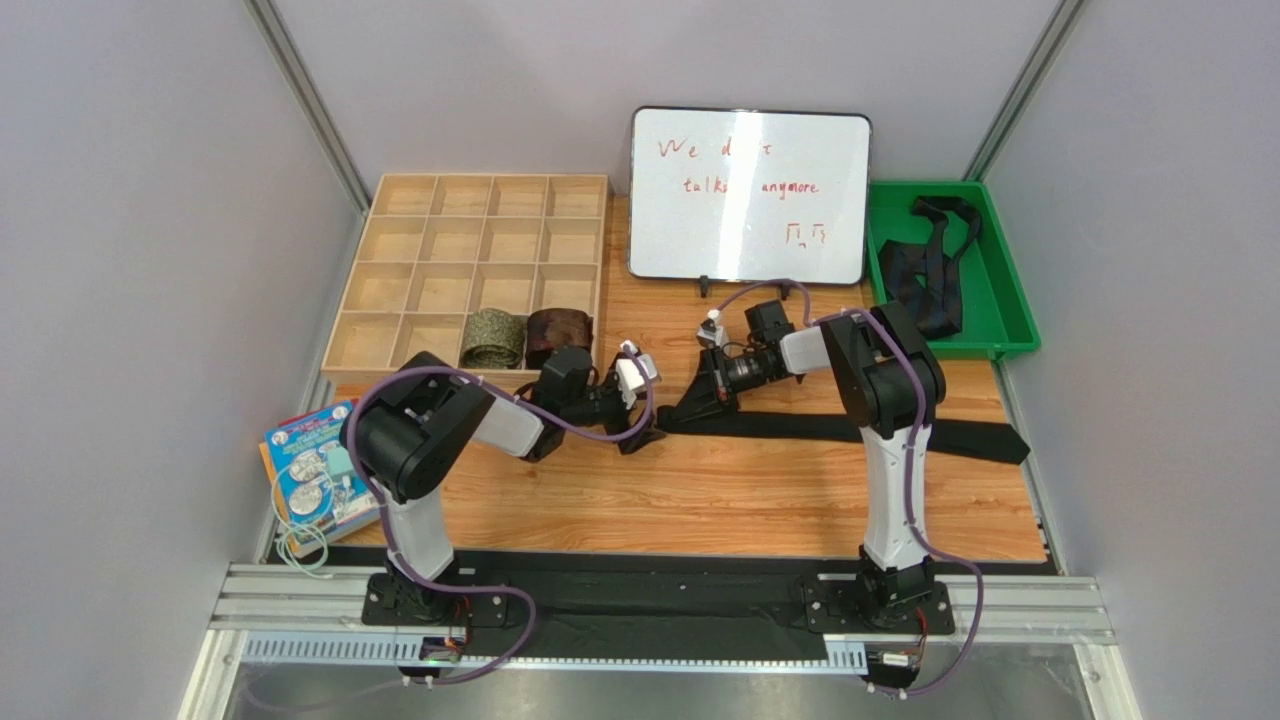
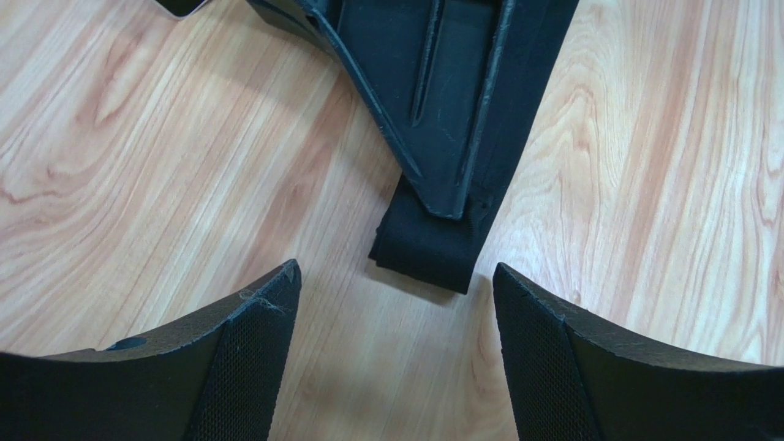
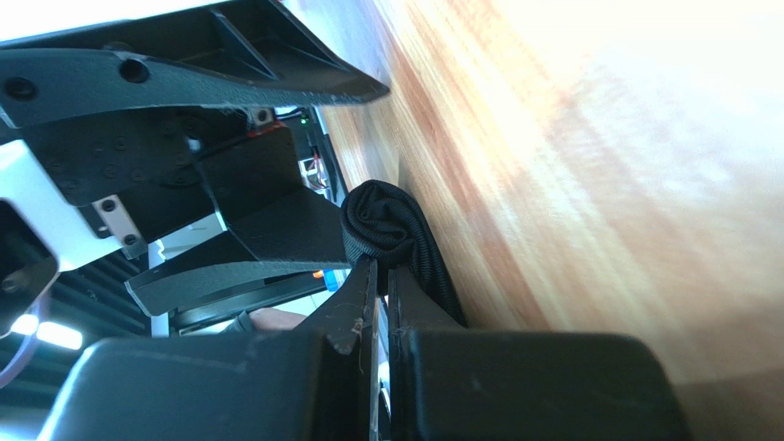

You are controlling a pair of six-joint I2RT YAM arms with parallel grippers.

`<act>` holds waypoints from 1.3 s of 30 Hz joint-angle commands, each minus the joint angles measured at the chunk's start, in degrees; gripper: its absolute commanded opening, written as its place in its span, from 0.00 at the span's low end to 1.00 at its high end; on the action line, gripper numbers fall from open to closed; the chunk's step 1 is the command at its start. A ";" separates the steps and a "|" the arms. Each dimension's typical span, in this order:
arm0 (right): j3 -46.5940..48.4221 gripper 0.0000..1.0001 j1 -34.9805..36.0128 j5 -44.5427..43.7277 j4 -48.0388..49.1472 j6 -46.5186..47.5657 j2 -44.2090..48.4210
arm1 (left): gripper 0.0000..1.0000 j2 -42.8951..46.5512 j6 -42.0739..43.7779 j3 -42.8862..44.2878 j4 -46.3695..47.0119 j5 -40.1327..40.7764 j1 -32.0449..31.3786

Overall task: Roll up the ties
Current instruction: Roll the tie at the center of the board.

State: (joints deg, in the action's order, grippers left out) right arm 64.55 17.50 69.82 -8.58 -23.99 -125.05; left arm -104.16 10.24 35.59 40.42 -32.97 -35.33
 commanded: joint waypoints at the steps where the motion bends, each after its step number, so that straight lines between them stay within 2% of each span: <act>1: -0.83 0.00 -1.59 -2.68 2.77 -1.76 -3.18 | 0.81 -3.32 -3.03 -1.84 10.80 -2.10 -2.10; 4: -1.62 0.00 -1.76 -1.80 5.32 -4.04 -3.53 | 0.80 -5.26 -4.78 -2.37 14.75 0.09 -4.12; 6: -1.80 0.00 -1.94 -1.53 6.64 -5.45 -3.79 | 0.75 -6.14 -5.40 -2.46 15.91 1.68 -5.27; 11: -1.89 0.00 -2.03 -0.74 7.61 -6.51 -3.44 | 0.57 -5.98 -3.13 -1.93 14.34 5.19 -8.08; 15: -1.80 0.00 -2.12 -0.04 7.70 -7.12 -2.39 | 0.45 -2.55 0.65 -0.70 4.51 7.74 -8.44; 19: -1.45 0.00 -2.47 0.05 5.86 -5.73 -1.16 | 0.31 0.44 2.85 2.46 -10.61 11.25 -8.52; 22: 0.48 0.00 -2.73 -1.61 -2.29 1.10 -0.19 | 0.20 1.50 4.96 5.44 -19.13 13.02 -8.53; 26: 3.65 0.01 -2.64 -5.48 -14.25 7.97 0.60 | 0.17 1.85 8.47 8.79 -26.96 14.60 -8.53; 30: 6.37 0.20 -2.64 -10.67 -19.89 9.75 3.23 | 0.17 1.24 11.90 12.83 -34.77 16.27 -8.79; 33: 6.64 0.40 -2.64 -13.04 -22.18 10.36 7.17 | 0.17 0.98 14.10 14.94 -38.21 16.80 -9.23; 36: 7.08 0.49 -2.73 -16.03 -24.47 10.80 10.69 | 0.17 0.01 15.51 17.14 -40.16 18.55 -10.46; 39: 7.51 0.50 -2.12 -18.49 -25.35 10.72 11.32 | 0.17 -1.22 15.34 18.37 -42.53 19.35 -10.90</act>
State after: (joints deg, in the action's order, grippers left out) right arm 69.95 15.18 57.84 -30.09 -15.31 -117.27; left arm -103.28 22.90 52.47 7.11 -16.69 -45.47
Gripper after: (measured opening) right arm 0.493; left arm 0.286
